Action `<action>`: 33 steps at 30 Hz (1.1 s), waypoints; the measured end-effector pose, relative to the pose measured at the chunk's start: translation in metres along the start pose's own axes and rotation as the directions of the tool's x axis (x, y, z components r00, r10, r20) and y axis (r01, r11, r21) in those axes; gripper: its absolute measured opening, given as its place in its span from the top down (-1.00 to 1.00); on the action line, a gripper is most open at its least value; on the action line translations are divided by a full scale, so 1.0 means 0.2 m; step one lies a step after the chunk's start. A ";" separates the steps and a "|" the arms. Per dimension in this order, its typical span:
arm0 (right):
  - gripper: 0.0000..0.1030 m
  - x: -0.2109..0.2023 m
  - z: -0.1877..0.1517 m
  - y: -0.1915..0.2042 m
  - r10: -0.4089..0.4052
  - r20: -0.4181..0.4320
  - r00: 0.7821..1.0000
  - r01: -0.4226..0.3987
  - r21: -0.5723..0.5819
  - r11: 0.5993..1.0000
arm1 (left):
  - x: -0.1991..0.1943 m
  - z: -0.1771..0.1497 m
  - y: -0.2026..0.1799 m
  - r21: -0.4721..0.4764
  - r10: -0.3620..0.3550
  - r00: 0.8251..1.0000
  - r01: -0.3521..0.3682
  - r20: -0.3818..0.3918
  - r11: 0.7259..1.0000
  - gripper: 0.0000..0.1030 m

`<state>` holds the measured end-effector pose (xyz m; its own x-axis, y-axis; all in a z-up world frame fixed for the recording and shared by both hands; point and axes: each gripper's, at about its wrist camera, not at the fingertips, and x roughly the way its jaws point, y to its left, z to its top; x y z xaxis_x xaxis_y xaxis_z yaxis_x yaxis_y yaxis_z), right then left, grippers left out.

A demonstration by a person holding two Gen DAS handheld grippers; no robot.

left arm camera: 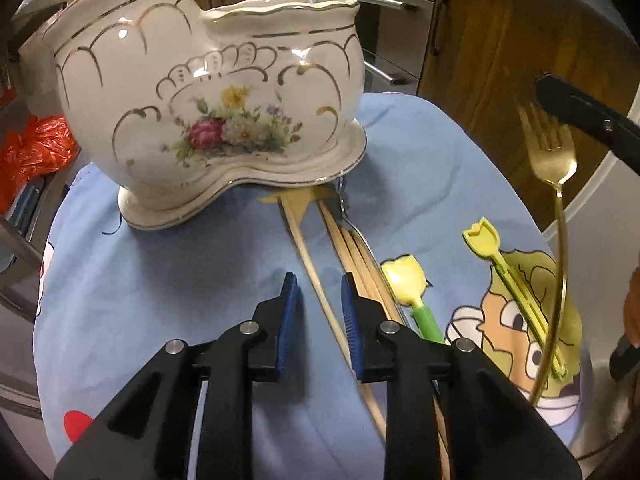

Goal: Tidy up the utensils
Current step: 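Grasp a chopstick with the left tool while the right tool grasps a gold fork, then carry the chopstick and gold fork up and release them into the holder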

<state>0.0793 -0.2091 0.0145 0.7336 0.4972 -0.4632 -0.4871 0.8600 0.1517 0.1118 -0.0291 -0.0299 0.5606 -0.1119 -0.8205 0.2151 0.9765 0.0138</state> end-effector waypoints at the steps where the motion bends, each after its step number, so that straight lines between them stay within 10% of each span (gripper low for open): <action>1: 0.95 -0.02 0.00 0.00 0.004 0.014 1.000 -0.003 -0.004 1.000 | 0.00 0.00 0.00 0.001 0.008 1.000 -0.008 0.005 1.000 0.81; 11: 0.94 -0.16 0.04 0.06 -0.038 0.158 0.987 0.044 -0.036 0.998 | -0.27 -0.10 0.10 0.023 -0.021 0.983 0.017 0.185 1.000 0.92; 24: 0.94 -0.13 0.05 0.09 -0.059 0.156 0.986 0.063 -0.025 0.998 | -0.18 -0.16 0.10 0.148 -0.058 0.997 0.066 -0.058 0.987 0.89; 33: 0.93 -0.15 0.08 0.12 -0.068 0.185 0.980 0.074 -0.026 0.997 | -0.22 -0.26 0.11 0.204 -0.056 0.998 0.053 0.008 0.977 0.92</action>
<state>0.0535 -0.2015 0.0459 0.8400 0.4503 -0.3027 -0.4439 0.8911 0.0939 0.0513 0.0075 -0.0231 0.5541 -0.1681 -0.8153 0.4034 0.9109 0.0864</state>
